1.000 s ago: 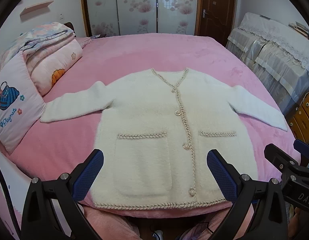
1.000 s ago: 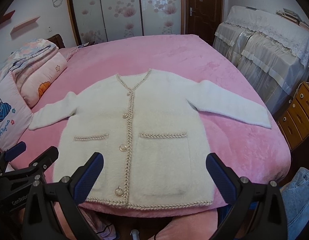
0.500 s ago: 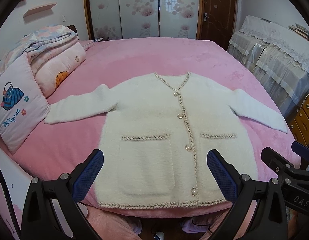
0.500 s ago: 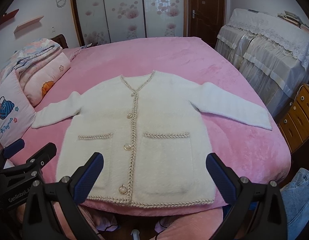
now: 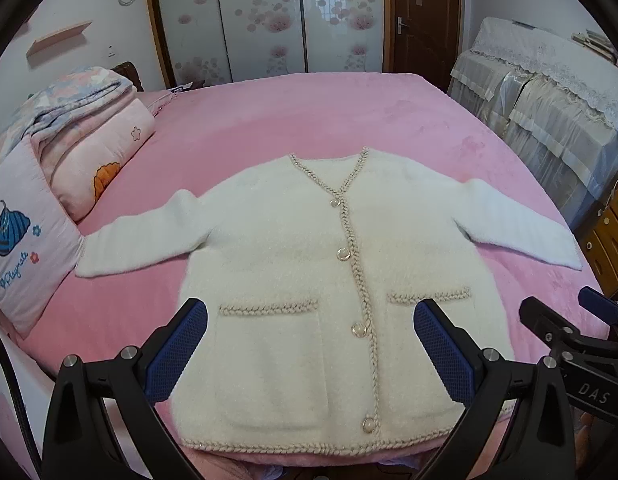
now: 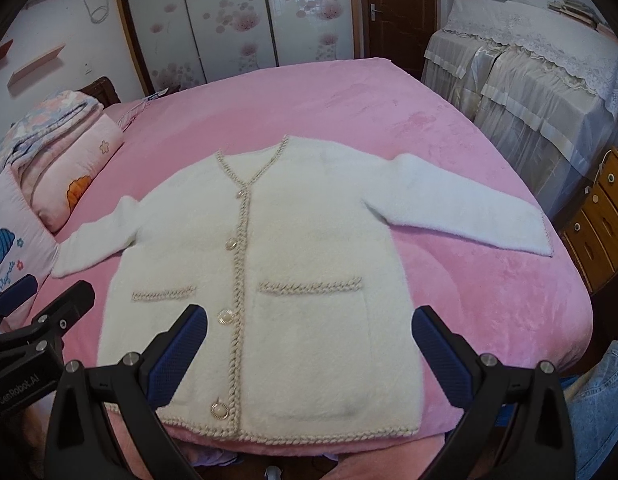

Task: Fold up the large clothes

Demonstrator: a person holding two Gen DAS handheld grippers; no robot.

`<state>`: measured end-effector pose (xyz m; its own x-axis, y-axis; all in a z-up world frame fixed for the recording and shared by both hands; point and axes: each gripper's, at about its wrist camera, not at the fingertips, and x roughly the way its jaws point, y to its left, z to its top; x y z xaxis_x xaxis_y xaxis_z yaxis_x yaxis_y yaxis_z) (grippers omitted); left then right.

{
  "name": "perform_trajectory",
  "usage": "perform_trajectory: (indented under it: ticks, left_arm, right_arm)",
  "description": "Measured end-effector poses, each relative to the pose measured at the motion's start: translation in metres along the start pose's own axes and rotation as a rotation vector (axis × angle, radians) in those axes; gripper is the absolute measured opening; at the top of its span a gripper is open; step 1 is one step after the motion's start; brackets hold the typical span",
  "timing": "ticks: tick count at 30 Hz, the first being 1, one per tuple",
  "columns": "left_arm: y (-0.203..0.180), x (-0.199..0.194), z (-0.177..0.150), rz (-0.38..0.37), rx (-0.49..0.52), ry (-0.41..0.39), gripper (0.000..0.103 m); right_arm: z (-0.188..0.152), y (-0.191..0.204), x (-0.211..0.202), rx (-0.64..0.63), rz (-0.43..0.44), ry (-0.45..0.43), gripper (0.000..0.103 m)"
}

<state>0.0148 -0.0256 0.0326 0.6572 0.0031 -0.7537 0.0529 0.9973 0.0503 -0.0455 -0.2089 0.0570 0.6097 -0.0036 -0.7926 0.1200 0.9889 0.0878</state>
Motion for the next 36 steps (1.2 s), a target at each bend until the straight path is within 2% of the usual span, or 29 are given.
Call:
perform_trajectory:
  ticks: [7, 17, 23, 29, 36]
  left_arm:
    - [-0.034, 0.019, 0.038, 0.044, 0.064, -0.036, 0.103]
    - [-0.091, 0.052, 0.087, -0.01, 0.153, -0.109, 0.103]
    - [-0.134, 0.074, 0.108, -0.058, 0.219, -0.137, 0.103]
    - [-0.171, 0.105, 0.124, -0.119, 0.226, -0.124, 0.103]
    - [-0.213, 0.142, 0.134, -0.119, 0.253, -0.123, 0.103]
  right_arm:
    - [0.026, -0.039, 0.014, 0.045, -0.036, -0.043, 0.102]
    - [0.064, -0.113, 0.039, 0.121, -0.146, -0.096, 0.102]
    - [0.072, -0.166, 0.071, 0.204, -0.199, -0.063, 0.102]
    - [0.072, -0.213, 0.102, 0.295, -0.237, -0.016, 0.102]
    - [0.059, -0.265, 0.137, 0.412, -0.255, 0.021, 0.102]
